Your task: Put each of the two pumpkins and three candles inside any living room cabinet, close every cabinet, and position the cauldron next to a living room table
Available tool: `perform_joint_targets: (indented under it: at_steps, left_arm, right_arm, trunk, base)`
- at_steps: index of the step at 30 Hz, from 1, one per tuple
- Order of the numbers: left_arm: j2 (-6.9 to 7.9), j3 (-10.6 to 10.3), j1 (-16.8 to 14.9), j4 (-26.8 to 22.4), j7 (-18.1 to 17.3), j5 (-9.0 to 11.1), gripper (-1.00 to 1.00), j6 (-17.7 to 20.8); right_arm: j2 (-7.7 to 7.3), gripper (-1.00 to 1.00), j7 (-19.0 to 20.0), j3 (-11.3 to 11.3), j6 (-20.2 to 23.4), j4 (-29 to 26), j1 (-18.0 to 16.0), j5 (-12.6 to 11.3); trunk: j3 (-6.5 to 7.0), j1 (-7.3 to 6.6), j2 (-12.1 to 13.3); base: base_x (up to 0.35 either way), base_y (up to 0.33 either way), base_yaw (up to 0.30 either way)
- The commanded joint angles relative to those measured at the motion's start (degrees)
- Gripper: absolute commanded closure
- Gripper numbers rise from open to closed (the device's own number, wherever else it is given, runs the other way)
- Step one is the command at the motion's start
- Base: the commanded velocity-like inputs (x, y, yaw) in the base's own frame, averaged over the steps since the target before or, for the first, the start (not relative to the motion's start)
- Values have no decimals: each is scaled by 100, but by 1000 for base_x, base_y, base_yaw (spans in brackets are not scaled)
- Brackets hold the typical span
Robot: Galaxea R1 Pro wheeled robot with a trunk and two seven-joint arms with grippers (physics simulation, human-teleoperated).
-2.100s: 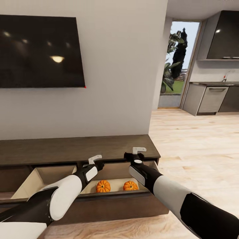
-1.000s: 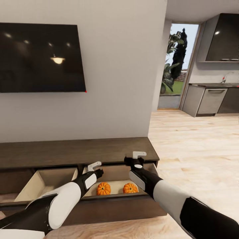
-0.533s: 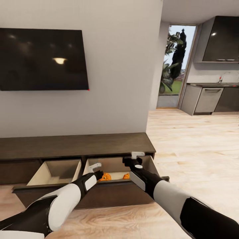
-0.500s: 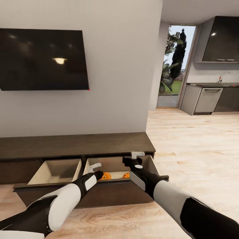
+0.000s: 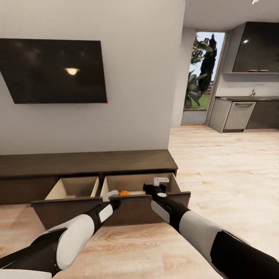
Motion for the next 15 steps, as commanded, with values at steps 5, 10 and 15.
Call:
perform_joint_targets:
  at_steps: [5, 10, 15]
  left_arm:
    - [-2, -21, -1, -12, 20, 60, -100, 22]
    - [-2, -22, -1, -11, 20, 60, -100, 22]
    - [-9, -22, -1, -8, 20, 60, -100, 22]
  right_arm:
    - [-3, -100, -34, 48, -20, -4, -8, -56]
    - [-3, -100, -34, 48, -20, -3, -8, -56]
    - [-3, -100, -34, 45, -20, -3, -8, -56]
  trunk:
    - [-5, -4, -3]
    - [-5, -4, -3]
    - [-5, -4, -3]
  base:
    - [-330, 0, 0]
    - [-330, 0, 0]
    - [-329, 0, 0]
